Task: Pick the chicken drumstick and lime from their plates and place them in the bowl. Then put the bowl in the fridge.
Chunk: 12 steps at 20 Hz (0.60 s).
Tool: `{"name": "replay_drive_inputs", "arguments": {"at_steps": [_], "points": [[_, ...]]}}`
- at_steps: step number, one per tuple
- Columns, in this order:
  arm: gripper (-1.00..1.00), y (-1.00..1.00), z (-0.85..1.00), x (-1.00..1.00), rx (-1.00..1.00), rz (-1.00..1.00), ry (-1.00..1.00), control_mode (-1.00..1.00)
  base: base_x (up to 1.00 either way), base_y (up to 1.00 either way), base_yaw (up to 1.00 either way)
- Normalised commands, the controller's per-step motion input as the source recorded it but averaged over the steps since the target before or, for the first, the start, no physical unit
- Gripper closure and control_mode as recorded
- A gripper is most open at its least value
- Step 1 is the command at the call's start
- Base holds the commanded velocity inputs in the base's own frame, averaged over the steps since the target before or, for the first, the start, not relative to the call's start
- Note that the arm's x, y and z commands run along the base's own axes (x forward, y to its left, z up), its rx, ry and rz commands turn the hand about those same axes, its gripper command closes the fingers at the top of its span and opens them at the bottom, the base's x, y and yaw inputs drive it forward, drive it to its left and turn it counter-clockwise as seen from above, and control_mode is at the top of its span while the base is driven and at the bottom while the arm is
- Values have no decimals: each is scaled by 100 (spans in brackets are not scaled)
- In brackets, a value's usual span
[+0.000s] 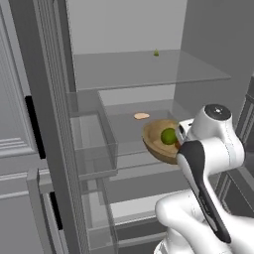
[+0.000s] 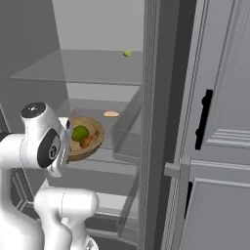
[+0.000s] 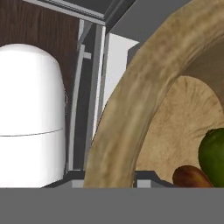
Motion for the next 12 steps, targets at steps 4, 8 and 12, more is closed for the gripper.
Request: {"name": "replay_drive_inputs", "arguments": {"at_steps": [4,8,12], "points": [[100,-4,-30,95,9,0,-3,-100,0,0,0],[100,0,-32,100,5,0,-1,-100,0,0,0],[100,5,-29,100,0,0,0,-100,0,0,0]]}}
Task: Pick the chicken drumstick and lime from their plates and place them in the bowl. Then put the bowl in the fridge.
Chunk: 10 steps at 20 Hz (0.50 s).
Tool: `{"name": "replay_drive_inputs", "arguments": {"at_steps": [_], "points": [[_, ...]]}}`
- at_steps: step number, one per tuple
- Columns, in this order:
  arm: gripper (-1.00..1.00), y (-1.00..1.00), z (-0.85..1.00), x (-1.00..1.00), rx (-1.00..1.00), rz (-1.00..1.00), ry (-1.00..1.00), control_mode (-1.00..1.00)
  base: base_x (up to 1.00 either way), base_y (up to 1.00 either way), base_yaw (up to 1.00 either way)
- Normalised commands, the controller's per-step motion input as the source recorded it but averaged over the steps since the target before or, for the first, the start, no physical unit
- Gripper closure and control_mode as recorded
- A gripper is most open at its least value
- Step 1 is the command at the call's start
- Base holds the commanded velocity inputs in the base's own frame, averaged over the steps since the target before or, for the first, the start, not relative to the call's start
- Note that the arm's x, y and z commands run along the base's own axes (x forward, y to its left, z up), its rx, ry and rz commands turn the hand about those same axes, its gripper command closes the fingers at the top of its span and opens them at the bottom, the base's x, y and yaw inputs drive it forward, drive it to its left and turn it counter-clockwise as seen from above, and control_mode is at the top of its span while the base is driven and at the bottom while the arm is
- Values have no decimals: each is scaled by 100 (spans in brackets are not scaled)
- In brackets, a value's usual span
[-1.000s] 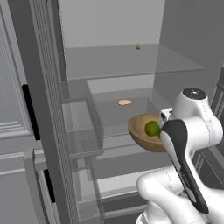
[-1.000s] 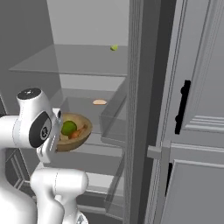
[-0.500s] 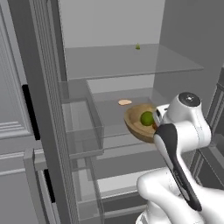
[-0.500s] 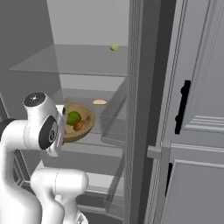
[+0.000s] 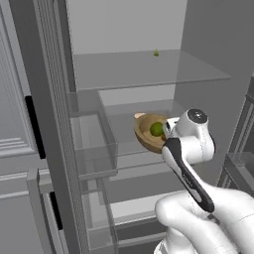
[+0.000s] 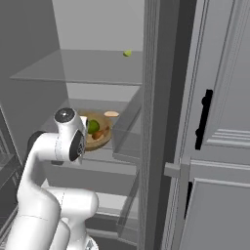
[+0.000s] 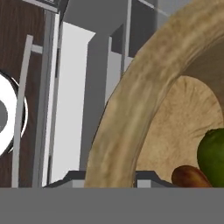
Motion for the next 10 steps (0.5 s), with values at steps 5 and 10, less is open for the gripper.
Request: {"name": "replay_drive_inputs", "arguments": {"at_steps": [5,10], "points": [[100,41,-11,93,0,2,0,-100,0,0,0],[100,43,-3,80,-2,8,9,-100,0,0,0]]}}
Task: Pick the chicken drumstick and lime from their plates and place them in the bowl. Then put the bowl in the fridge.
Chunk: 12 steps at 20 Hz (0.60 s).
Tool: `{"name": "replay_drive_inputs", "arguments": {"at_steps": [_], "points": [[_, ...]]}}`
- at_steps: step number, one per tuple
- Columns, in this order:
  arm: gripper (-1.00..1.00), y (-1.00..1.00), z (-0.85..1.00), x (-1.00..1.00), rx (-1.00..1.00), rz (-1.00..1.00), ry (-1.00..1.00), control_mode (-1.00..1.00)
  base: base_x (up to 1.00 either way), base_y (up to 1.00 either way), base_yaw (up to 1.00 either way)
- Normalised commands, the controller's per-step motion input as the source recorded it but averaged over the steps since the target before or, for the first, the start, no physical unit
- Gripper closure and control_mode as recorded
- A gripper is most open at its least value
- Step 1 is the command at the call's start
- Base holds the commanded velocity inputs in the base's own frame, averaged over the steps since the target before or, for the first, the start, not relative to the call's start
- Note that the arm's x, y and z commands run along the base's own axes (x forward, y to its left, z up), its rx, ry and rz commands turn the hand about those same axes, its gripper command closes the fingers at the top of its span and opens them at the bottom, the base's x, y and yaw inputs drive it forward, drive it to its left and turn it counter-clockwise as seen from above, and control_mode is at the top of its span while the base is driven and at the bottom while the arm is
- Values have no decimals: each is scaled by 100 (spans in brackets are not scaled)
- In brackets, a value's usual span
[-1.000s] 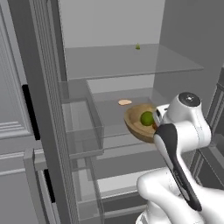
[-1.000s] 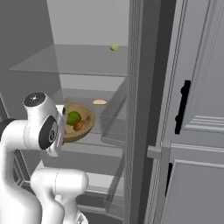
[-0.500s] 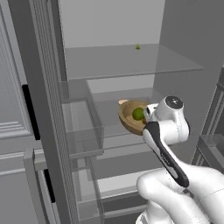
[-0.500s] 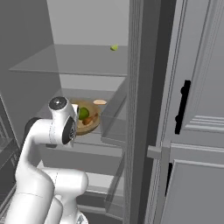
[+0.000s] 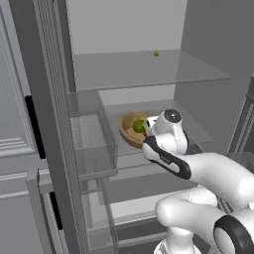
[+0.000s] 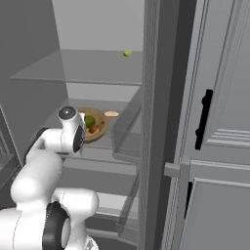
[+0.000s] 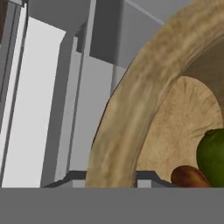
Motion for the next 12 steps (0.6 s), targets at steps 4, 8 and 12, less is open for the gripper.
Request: {"name": "replay_drive_inputs", "arguments": {"at_steps": [4,8,12], "points": [[100,23,-11,71,-1,4,28,-100,0,0,0],[100,38,-26,45,-5,1,4,-100,0,0,0],[100,22,-35,22,-5,0,-3,-100,0,0,0]]}}
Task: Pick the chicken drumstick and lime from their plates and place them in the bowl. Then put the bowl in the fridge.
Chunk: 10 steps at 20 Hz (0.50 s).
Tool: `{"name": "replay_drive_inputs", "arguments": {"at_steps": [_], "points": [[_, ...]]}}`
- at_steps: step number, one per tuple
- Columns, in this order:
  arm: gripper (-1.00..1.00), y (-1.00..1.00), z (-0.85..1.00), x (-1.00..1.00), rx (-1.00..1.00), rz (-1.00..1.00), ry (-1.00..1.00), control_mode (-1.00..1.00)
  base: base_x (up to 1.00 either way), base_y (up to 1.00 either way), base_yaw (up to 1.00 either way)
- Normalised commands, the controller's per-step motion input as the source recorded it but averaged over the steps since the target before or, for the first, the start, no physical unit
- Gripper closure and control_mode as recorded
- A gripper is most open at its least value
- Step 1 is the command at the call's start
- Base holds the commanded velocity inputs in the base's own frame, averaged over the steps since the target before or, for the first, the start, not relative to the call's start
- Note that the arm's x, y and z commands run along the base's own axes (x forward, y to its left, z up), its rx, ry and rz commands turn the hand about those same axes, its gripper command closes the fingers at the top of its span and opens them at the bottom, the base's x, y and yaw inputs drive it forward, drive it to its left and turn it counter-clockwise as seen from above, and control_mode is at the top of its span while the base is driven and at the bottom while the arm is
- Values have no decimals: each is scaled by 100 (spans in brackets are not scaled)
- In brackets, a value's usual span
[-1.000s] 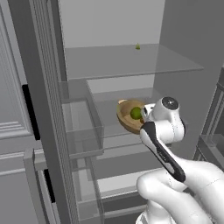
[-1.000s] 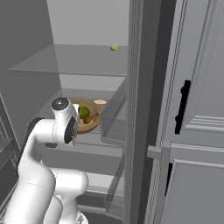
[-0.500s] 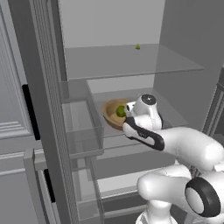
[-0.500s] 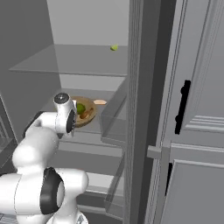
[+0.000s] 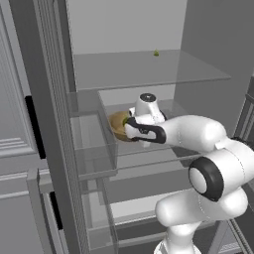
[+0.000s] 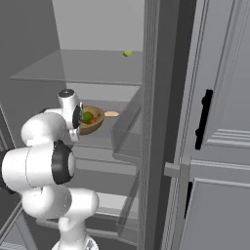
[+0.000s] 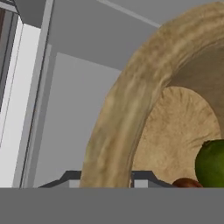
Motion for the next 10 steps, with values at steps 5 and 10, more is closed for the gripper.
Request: {"name": "replay_drive_inputs", "arguments": {"at_steps": [5,10], "points": [[100,2,-43,0,0,0,-15,-100,0,0,0],[-100,0,-28,0,0,0,-9,-100,0,0,0]]}}
